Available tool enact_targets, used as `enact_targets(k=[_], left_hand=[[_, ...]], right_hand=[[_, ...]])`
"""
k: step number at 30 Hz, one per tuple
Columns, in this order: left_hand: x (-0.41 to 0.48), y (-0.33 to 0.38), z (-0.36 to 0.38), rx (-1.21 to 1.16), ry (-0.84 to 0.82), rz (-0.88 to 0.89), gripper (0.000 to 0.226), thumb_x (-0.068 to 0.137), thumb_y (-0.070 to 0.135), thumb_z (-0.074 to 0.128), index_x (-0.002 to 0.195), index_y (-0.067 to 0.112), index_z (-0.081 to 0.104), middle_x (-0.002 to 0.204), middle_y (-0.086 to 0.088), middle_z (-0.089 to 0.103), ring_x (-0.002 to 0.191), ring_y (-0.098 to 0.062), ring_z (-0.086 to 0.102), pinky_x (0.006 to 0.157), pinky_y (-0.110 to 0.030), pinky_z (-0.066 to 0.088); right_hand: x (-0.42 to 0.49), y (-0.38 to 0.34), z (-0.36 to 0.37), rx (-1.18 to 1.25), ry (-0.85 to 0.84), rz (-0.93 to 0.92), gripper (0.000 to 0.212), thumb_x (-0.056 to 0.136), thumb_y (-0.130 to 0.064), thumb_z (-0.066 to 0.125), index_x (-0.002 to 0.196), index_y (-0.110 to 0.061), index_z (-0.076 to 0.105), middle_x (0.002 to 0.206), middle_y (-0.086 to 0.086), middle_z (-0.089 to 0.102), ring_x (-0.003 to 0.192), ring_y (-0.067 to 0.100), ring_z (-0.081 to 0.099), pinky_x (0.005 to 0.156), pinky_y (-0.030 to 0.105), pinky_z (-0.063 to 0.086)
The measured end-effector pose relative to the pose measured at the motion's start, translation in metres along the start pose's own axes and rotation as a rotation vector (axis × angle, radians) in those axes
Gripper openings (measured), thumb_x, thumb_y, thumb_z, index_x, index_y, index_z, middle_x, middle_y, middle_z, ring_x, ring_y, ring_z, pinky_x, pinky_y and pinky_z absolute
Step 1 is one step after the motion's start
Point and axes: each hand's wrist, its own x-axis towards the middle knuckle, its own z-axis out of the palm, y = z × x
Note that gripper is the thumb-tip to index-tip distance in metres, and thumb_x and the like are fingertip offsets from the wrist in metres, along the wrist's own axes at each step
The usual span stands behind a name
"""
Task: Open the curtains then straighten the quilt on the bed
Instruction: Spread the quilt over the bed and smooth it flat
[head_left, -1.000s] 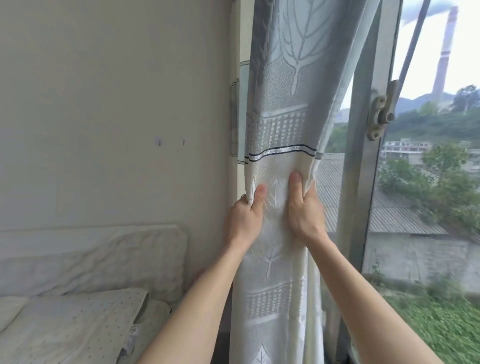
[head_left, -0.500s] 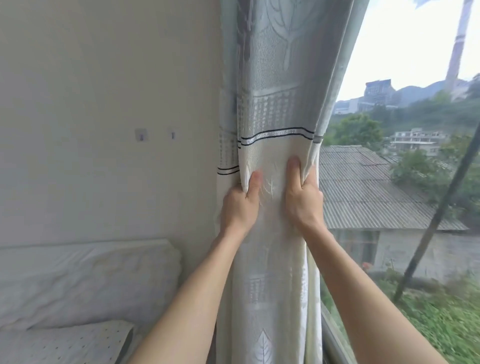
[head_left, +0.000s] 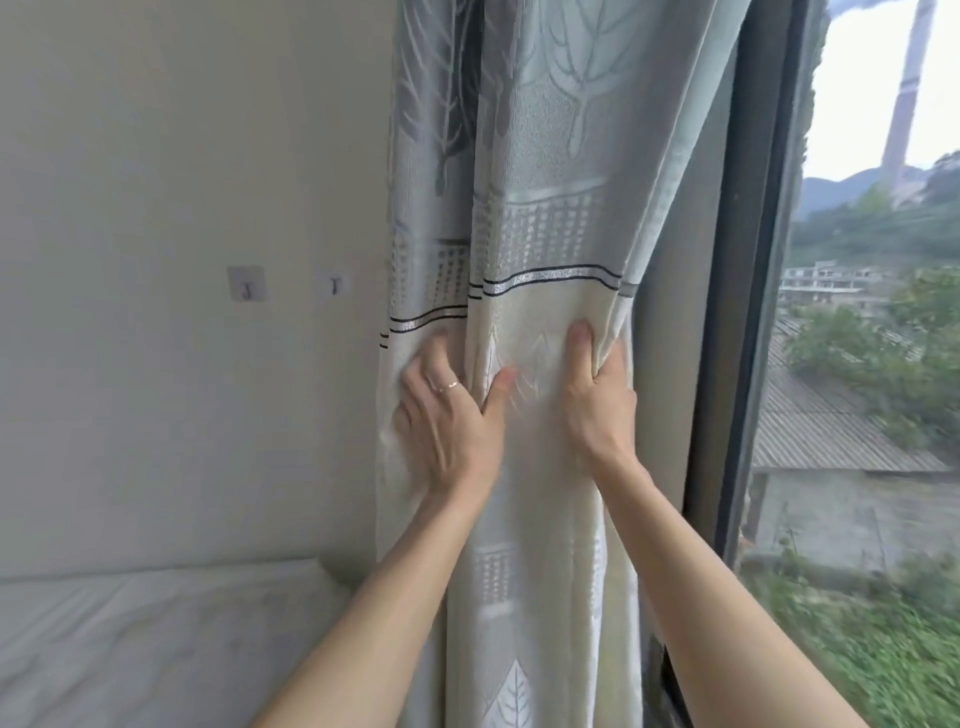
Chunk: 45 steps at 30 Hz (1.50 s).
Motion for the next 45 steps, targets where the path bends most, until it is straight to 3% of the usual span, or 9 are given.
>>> enact_targets(k=[3,6,9,12,18,24,39,42,45], left_hand=[[0.024,-0.019,0.023,0.157,0.106,0.140,0.089,0.070,0.069,0.068,0.142,0.027,0.039,0.150,-0.009,0.027,0.124,-0.029,0.040,0.093,-0.049,0.032],[0.048,-0.036,0.056,-0.154,0.016,0.081,0.108,0.066,0.058,0.080,0.151,0.032,0.019,0.160,-0.009,0.009,0.137,-0.024,0.035,0.104,-0.041,0.033],[0.064,-0.047,0.099,-0.440,-0.202,-0.047,0.091,0.079,0.043,0.077,0.150,0.029,0.021,0.149,-0.005,0.039,0.132,-0.019,0.044,0.103,-0.026,0.039],[0.071,-0.054,0.151,-0.412,-0.418,-0.130,0.034,0.095,0.045,0.056,0.119,0.022,0.048,0.102,-0.004,0.069,0.098,-0.031,0.065,0.072,-0.027,0.043],[0.093,-0.060,0.251,-0.304,-0.489,-0.101,0.043,0.102,0.045,0.039,0.121,0.008,0.048,0.100,-0.018,0.069,0.093,-0.040,0.064,0.072,-0.040,0.049],[0.103,-0.070,0.311,0.129,-0.371,0.149,0.045,0.093,0.032,0.040,0.131,0.007,0.045,0.100,-0.014,0.067,0.086,-0.040,0.066,0.056,-0.039,0.036],[0.075,-0.062,0.211,-0.151,-0.750,-0.153,0.041,0.090,0.033,0.057,0.120,0.022,0.031,0.098,-0.003,0.063,0.096,-0.037,0.064,0.071,-0.037,0.046],[0.084,-0.028,0.167,-0.347,-0.635,-0.140,0.089,0.075,0.029,0.060,0.143,0.035,0.003,0.120,0.005,0.064,0.097,-0.030,0.065,0.079,-0.042,0.052],[0.102,0.013,0.128,-0.610,-0.409,-0.109,0.095,0.072,0.054,0.062,0.143,0.049,-0.001,0.129,0.019,0.059,0.100,-0.016,0.064,0.078,-0.038,0.051]], right_hand=[[0.027,0.023,0.026,0.003,0.018,-0.033,0.060,0.080,-0.088,0.027,0.131,-0.058,0.039,0.106,-0.026,0.064,0.095,0.011,0.059,0.084,0.033,0.042],[0.061,0.043,0.052,0.023,0.026,-0.049,0.067,0.082,-0.085,0.029,0.138,-0.049,0.039,0.128,-0.022,0.061,0.117,0.014,0.058,0.098,0.038,0.043],[0.097,0.058,0.073,0.040,0.057,-0.057,0.080,0.078,-0.090,0.027,0.145,-0.045,0.032,0.145,-0.021,0.049,0.132,0.012,0.048,0.110,0.041,0.037],[0.136,0.078,0.090,0.047,0.088,-0.061,0.081,0.078,-0.089,0.026,0.144,-0.043,0.033,0.142,-0.018,0.053,0.129,0.013,0.050,0.104,0.036,0.040],[0.220,0.125,0.111,0.026,0.134,-0.058,0.056,0.087,-0.078,0.033,0.128,-0.044,0.048,0.108,-0.025,0.060,0.105,0.011,0.060,0.081,0.024,0.039],[0.275,0.160,0.149,-0.098,0.160,-0.053,0.055,0.089,-0.075,0.031,0.125,-0.039,0.052,0.117,-0.005,0.069,0.105,0.022,0.063,0.079,0.024,0.036],[0.186,0.124,0.084,-0.388,-0.109,0.079,0.056,0.096,-0.060,0.038,0.126,-0.017,0.059,0.120,0.009,0.067,0.112,0.033,0.061,0.086,0.034,0.047],[0.158,0.085,0.061,-0.479,0.064,0.043,0.063,0.094,-0.062,0.039,0.123,-0.006,0.044,0.122,0.020,0.062,0.111,0.040,0.059,0.077,0.038,0.040],[0.142,0.028,0.049,-0.317,0.260,-0.215,0.073,0.093,-0.063,0.039,0.139,-0.008,0.032,0.135,0.012,0.055,0.121,0.034,0.052,0.091,0.040,0.045]])
